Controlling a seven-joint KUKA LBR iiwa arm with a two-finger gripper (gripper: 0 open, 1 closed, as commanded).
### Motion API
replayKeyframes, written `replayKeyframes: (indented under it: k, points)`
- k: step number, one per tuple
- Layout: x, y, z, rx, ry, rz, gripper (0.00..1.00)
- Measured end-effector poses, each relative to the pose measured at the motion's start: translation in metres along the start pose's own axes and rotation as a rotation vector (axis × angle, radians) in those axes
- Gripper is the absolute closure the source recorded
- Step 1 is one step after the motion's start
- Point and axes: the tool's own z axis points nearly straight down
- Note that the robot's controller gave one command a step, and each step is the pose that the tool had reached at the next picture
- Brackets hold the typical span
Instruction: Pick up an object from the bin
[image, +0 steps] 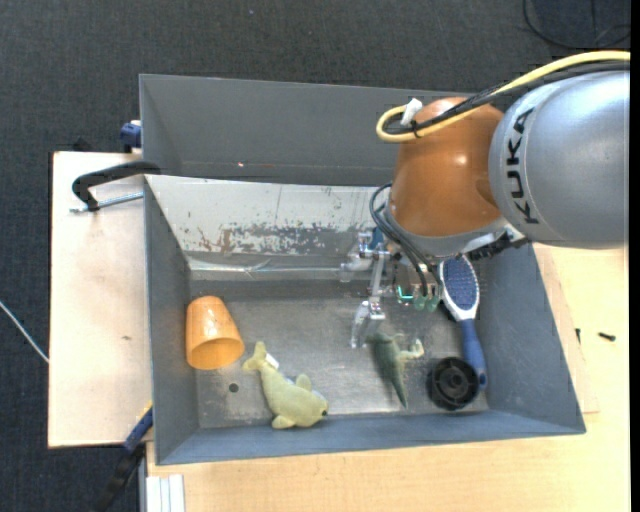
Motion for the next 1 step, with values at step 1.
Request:
replayKeyframes:
  k: [1]
  points:
    - [0.0182, -0.074, 0.0522, 0.003, -0.003, -0.185, 0.0]
